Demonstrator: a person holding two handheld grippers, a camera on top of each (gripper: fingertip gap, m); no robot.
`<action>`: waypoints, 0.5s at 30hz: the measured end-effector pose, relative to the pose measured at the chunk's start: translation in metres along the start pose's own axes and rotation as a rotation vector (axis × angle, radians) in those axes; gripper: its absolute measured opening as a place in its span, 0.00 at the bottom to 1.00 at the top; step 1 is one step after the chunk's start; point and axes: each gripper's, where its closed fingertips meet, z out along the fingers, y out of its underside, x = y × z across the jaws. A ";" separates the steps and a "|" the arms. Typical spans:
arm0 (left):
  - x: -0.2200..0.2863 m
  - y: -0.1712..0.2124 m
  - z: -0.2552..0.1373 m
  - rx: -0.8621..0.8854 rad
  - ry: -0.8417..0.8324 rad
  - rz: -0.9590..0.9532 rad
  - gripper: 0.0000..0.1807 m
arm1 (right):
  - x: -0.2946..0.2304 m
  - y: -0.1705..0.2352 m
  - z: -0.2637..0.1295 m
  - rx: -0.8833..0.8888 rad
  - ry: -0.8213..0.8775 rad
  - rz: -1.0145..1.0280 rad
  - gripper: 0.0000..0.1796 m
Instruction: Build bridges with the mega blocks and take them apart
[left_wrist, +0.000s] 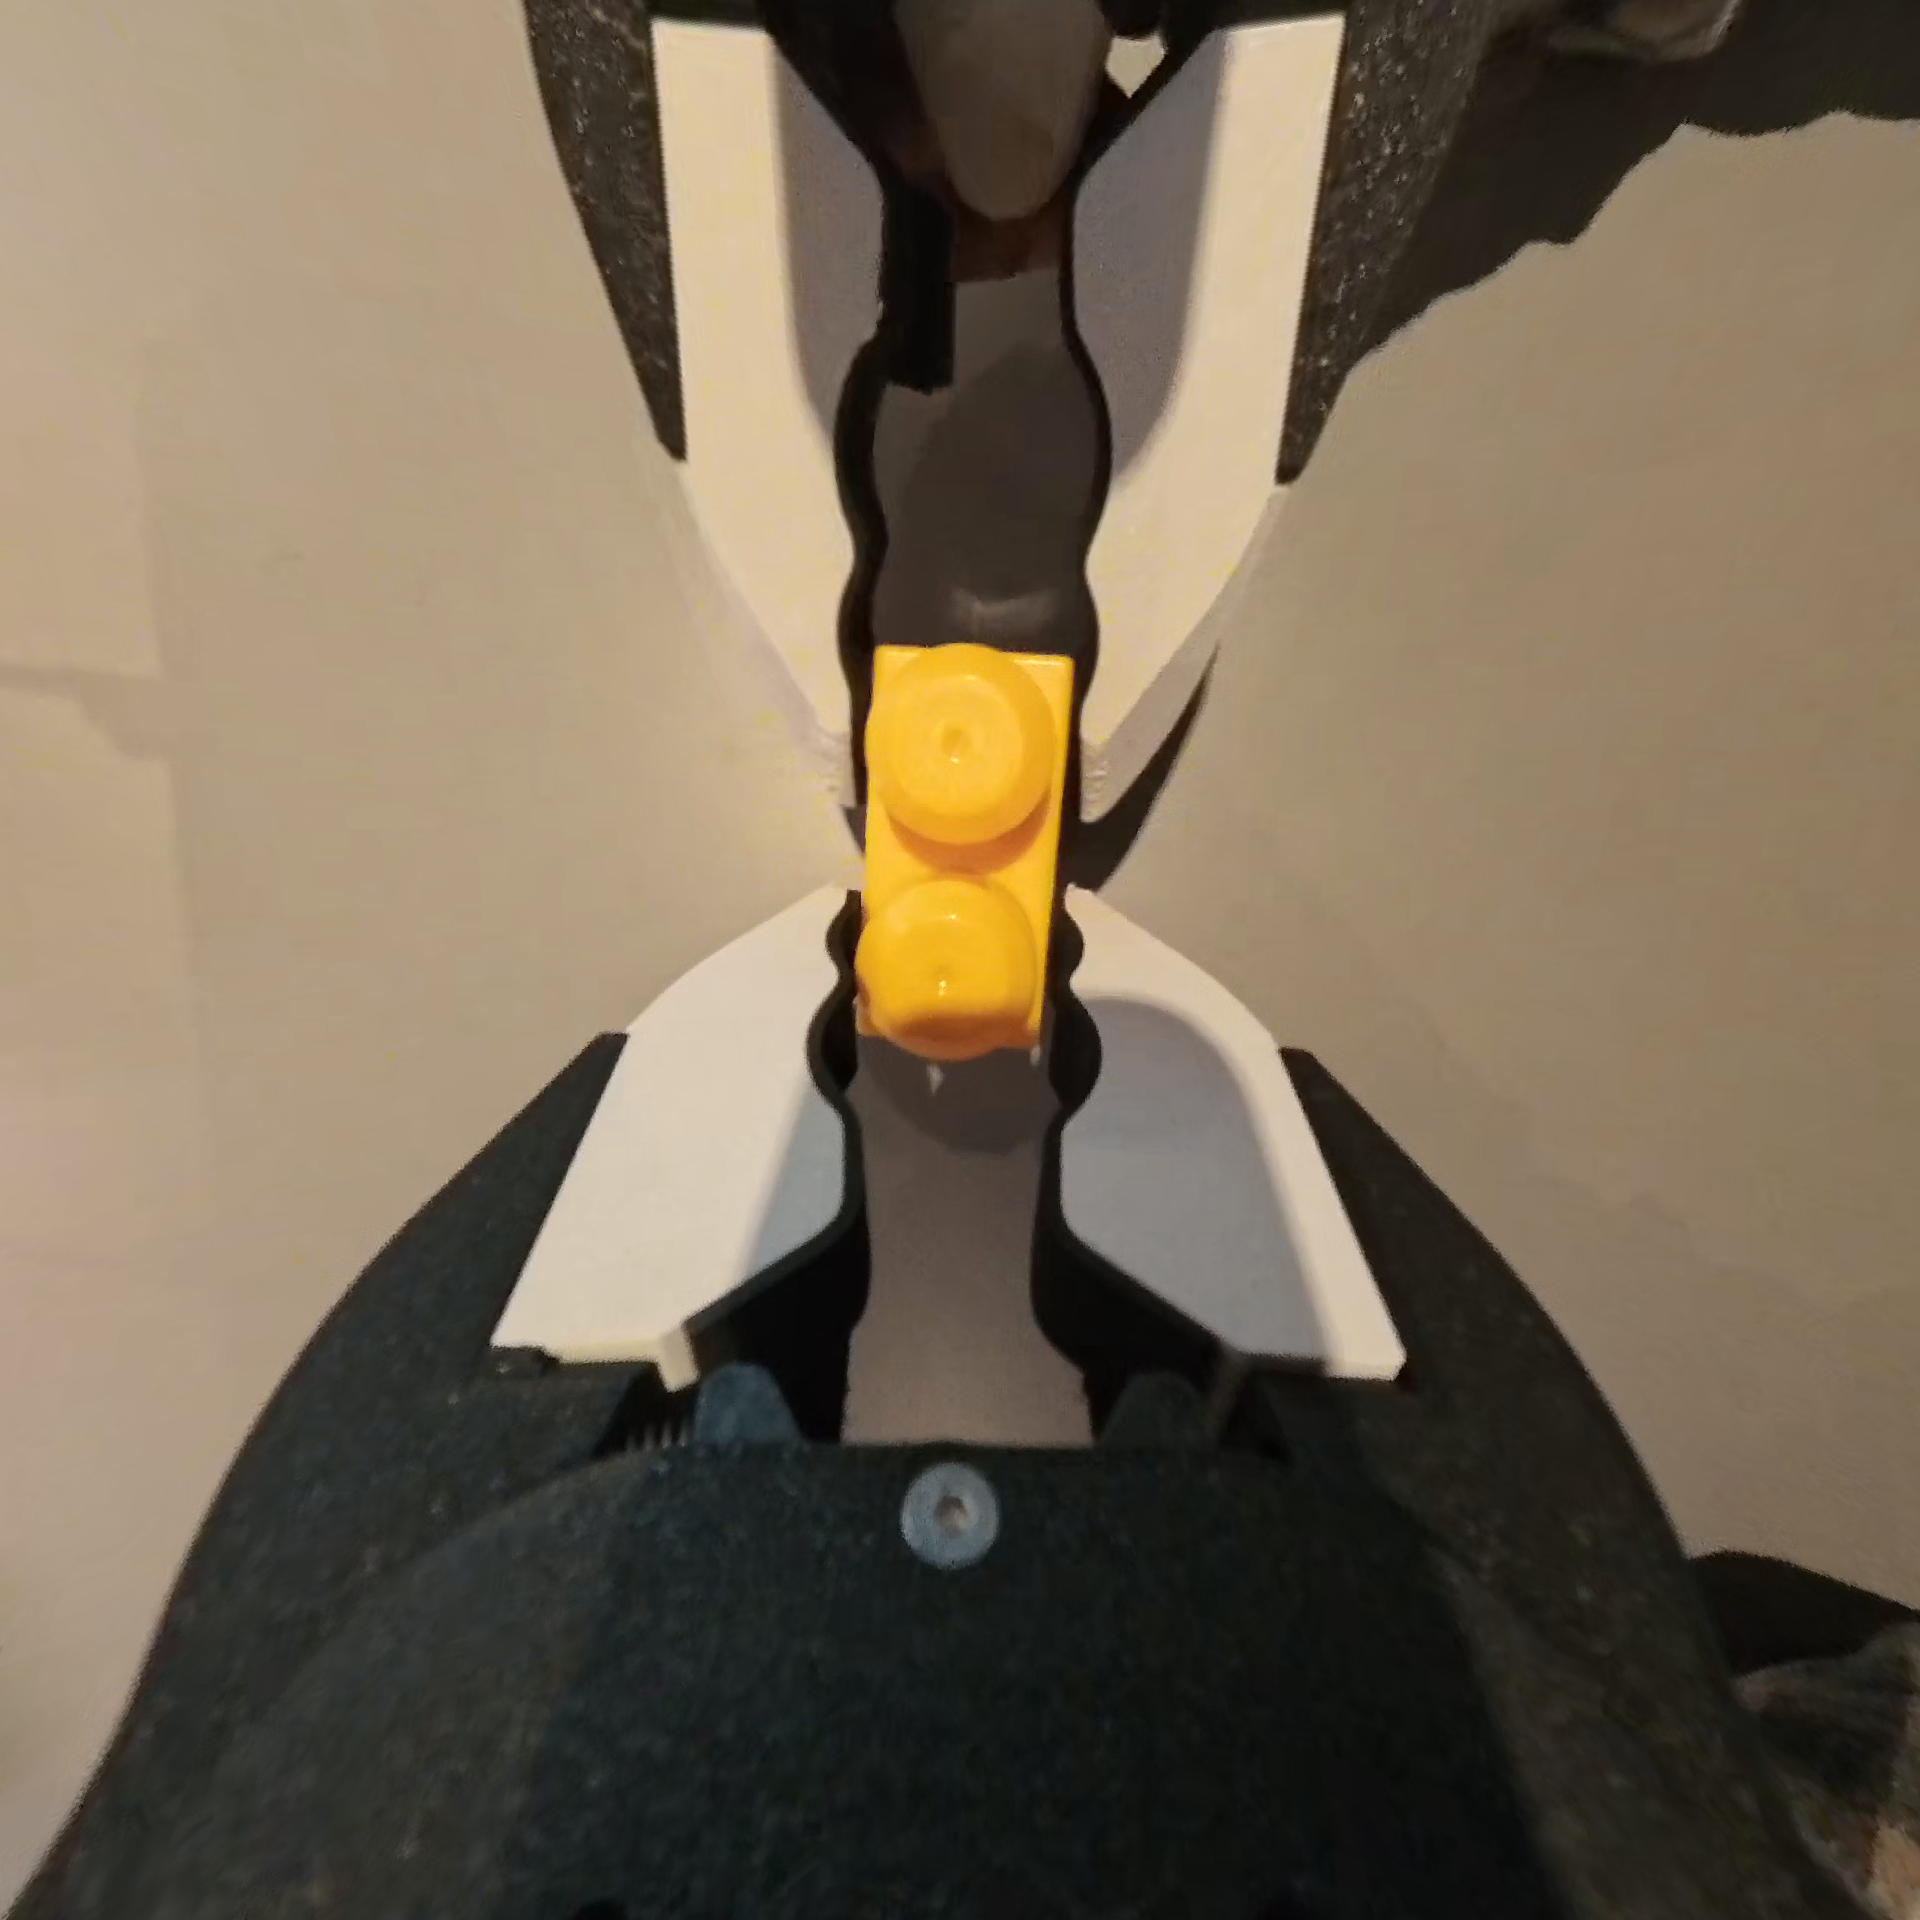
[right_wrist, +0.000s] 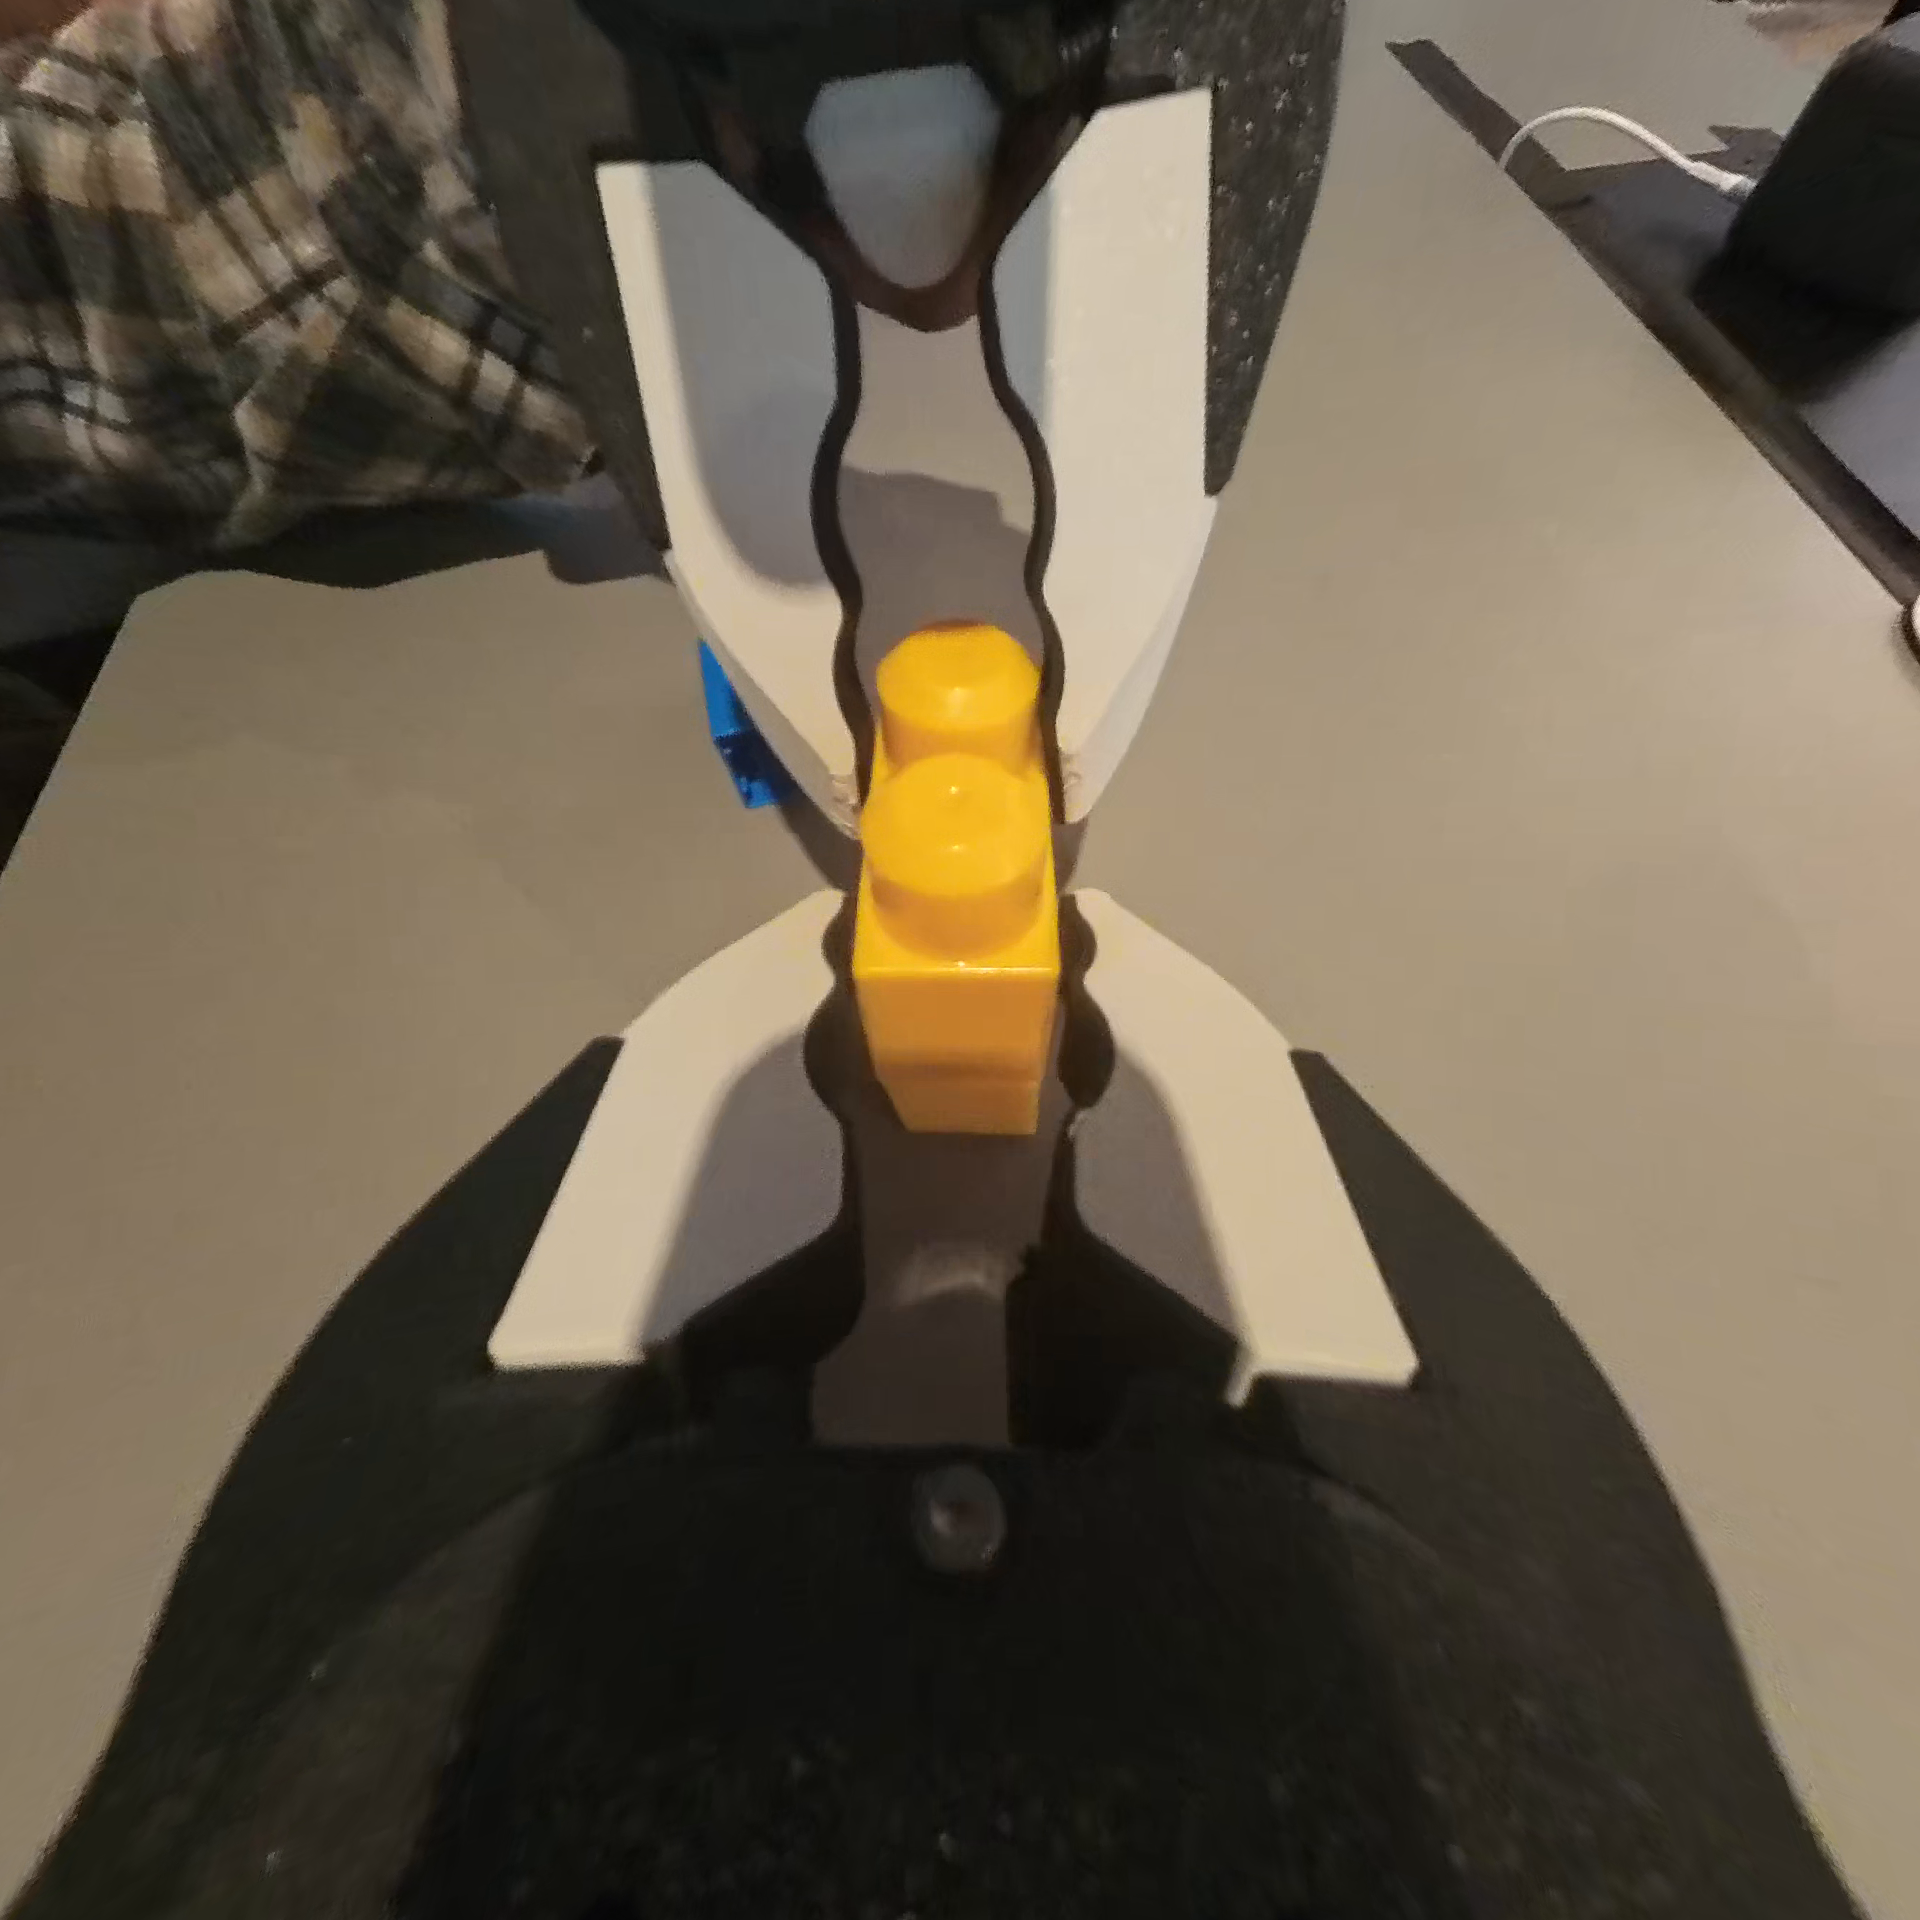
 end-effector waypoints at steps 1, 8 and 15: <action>0.000 -0.001 0.000 0.010 0.001 0.000 0.19 | 0.000 0.001 0.000 0.001 -0.001 -0.001 0.20; 0.002 -0.006 -0.005 0.090 0.044 -0.025 0.20 | -0.001 0.005 -0.001 0.024 -0.034 0.012 0.20; 0.006 -0.005 -0.030 0.250 0.078 -0.102 0.23 | -0.002 0.008 -0.001 -0.023 -0.032 0.024 0.21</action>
